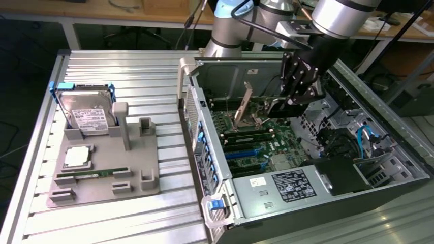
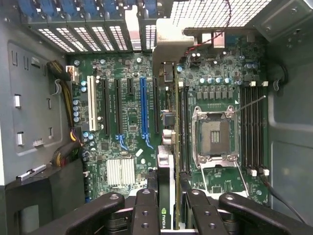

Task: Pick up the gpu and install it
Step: 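Insert the gpu into the slot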

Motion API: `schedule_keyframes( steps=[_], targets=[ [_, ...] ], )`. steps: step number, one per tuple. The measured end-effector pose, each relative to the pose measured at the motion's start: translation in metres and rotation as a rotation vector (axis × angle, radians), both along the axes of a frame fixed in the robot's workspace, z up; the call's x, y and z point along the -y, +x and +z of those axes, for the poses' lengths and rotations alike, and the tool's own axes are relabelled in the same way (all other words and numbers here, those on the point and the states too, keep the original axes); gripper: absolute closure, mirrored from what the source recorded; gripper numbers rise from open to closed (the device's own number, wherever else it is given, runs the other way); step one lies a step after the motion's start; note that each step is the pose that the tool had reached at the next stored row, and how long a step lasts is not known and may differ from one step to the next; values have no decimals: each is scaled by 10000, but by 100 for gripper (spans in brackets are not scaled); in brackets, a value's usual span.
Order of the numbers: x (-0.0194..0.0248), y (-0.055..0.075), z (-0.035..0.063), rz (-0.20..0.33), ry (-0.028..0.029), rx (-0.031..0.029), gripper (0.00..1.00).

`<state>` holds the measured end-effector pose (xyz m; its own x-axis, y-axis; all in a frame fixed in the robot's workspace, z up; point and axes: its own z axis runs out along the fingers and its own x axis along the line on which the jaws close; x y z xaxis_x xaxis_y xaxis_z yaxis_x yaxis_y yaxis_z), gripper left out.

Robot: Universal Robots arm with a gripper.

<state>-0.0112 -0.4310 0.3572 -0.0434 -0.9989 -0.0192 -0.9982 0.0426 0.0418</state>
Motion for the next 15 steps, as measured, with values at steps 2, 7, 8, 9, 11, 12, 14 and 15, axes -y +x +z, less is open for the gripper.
schedule_keyframes(
  steps=[2, 7, 8, 9, 11, 12, 14, 15],
  targets=[
    [2, -7, -19, 0, 0, 0, 73],
    [12, -21, -74, 1, 0, 0, 73],
    [15, -23, -83, 1, -1, 0, 73],
    [19, -25, -93, 1, -1, 0, 73],
    [27, -29, -117, 1, 0, 0, 73],
    [33, -32, -131, 0, 0, 0, 73],
    [44, -35, -151, -1, -2, -1, 73],
    [49, -36, -161, -1, -1, 0, 73]
  ],
)
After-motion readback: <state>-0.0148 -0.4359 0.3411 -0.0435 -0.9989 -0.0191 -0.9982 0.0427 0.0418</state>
